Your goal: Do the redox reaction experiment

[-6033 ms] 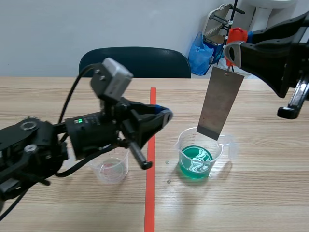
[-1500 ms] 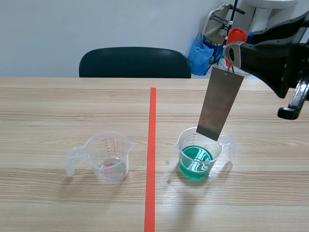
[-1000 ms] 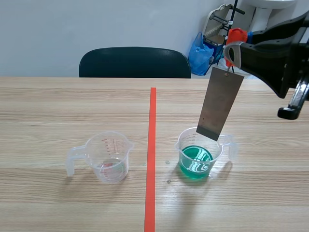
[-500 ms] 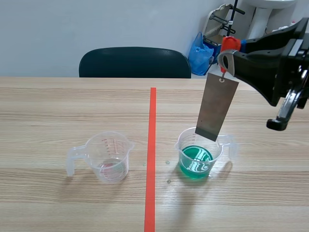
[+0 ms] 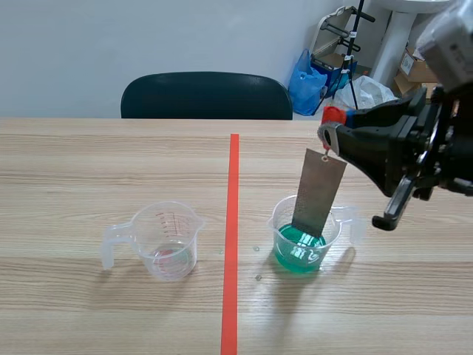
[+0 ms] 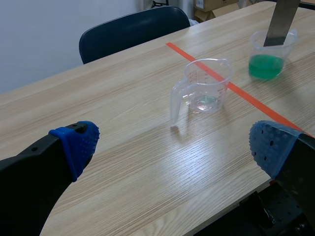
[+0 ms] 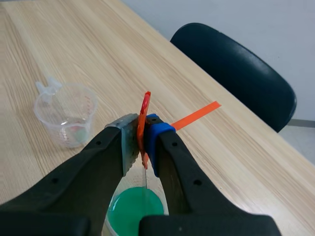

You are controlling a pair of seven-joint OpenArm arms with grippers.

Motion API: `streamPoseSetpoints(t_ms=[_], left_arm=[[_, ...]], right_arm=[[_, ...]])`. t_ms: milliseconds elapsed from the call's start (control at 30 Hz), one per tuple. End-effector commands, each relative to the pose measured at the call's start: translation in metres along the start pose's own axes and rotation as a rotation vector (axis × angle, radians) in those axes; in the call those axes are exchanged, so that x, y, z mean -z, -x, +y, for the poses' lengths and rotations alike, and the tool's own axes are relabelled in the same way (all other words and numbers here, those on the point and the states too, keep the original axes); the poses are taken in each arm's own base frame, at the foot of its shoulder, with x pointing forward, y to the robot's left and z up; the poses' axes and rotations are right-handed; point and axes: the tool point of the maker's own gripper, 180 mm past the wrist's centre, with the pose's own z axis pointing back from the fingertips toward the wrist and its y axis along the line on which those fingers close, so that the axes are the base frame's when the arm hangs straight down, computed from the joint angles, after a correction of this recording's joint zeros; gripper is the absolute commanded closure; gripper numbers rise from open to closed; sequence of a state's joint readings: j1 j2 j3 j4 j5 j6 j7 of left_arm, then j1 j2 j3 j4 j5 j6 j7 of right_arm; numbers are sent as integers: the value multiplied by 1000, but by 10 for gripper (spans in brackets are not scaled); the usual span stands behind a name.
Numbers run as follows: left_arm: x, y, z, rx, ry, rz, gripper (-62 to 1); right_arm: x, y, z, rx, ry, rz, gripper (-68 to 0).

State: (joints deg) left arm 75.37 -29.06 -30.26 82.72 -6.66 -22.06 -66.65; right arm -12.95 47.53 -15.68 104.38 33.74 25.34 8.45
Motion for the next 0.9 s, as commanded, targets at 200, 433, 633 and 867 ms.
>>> streamPoseSetpoints(t_ms=[200,433,633,867], left_arm=[[3,-7,0,-4,5,-33,-623],[3,-7,0,-4,5,-33,-623],[3,-7,0,-4,5,-33,-623],[3,-7,0,-4,5,-33,-623]], right_arm=[[12,16,-6,20,19,3,-7],[21,33,-6,36,20,18,-7],[24,45,0,15,1,38,-7],[25,46,3,12,-11,41,-7]])
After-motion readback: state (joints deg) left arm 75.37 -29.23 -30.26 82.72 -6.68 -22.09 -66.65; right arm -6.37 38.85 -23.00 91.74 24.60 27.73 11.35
